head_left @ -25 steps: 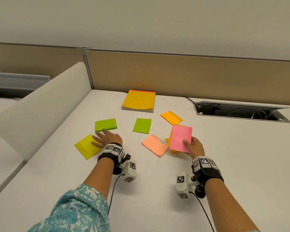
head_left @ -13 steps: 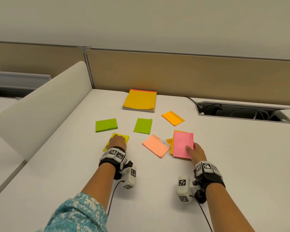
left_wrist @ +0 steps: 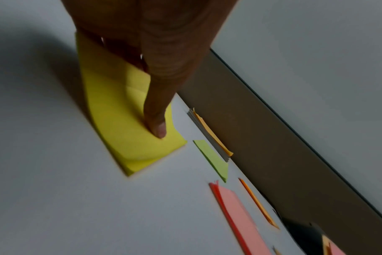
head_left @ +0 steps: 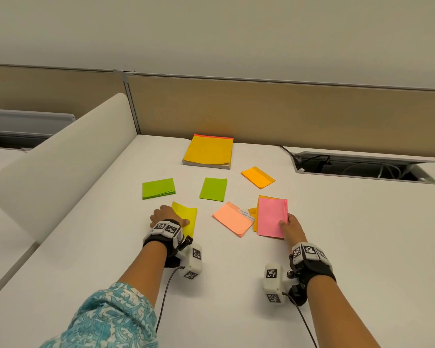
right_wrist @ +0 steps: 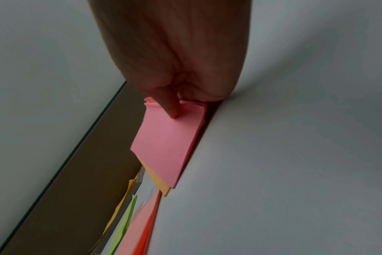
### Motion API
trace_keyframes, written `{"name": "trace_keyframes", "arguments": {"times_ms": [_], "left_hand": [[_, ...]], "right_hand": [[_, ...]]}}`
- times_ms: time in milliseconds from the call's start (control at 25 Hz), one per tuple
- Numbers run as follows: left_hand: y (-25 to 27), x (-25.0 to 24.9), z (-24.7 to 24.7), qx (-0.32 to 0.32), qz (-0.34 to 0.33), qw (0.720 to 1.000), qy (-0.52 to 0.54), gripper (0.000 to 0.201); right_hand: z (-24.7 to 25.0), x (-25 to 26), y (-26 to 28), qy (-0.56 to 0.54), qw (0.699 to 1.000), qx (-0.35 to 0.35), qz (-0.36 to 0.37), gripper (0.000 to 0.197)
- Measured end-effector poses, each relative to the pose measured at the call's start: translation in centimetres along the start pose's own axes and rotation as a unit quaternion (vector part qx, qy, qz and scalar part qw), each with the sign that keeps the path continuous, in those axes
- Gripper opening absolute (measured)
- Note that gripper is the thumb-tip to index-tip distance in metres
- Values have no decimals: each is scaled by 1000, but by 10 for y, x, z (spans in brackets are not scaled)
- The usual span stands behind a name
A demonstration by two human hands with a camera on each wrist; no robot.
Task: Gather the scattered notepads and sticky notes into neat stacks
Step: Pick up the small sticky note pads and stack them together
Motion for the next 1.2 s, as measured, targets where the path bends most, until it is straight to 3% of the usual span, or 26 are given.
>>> {"name": "trace_keyframes", "arguments": {"times_ms": [160,240,360,440,520,680,760,880,1040,1200], "left_hand": [[9,-26,-2,9,-101,982,160,41],[18,-45,-10,64,-132,939,310,36],[50,-76,-35,209,-113,844,481,30],[70,-90,-47,257,-97,821,501,23],[75,-96,-57,254,-112,837,471,22],[69,-86,-61,179,-119,880,424,36],[74,-86,-59,171,-133,866,451,39],[92,-93,-59,223,-174,839,464,42],[101,-93,-58,256,-221,817,467,41],[104,-84,-63,275,-244,819,440,44]], "right_hand": [[1,5,2,-44,999,1,-5,41],[0,15,6,-82,997,2,8,41],[-12,40,15,-129,990,36,40,41],[-24,57,25,-159,982,78,59,41],[-34,72,38,-188,971,121,81,36],[-42,82,51,-240,951,171,91,39],[-47,80,54,-205,955,189,99,39],[-49,75,53,-129,969,172,117,46],[-43,78,59,-106,969,156,161,48],[-48,76,68,-70,964,179,186,49]]}}
Point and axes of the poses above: each hand's wrist, its own y-axis away from the middle knuckle, its own z-axis out of the back of the hand, x = y × z, the point moved 8 cm from there along -y, towards the middle knuckle, and after that the axes turned 15 degrees about y, right-handed, at the moved point
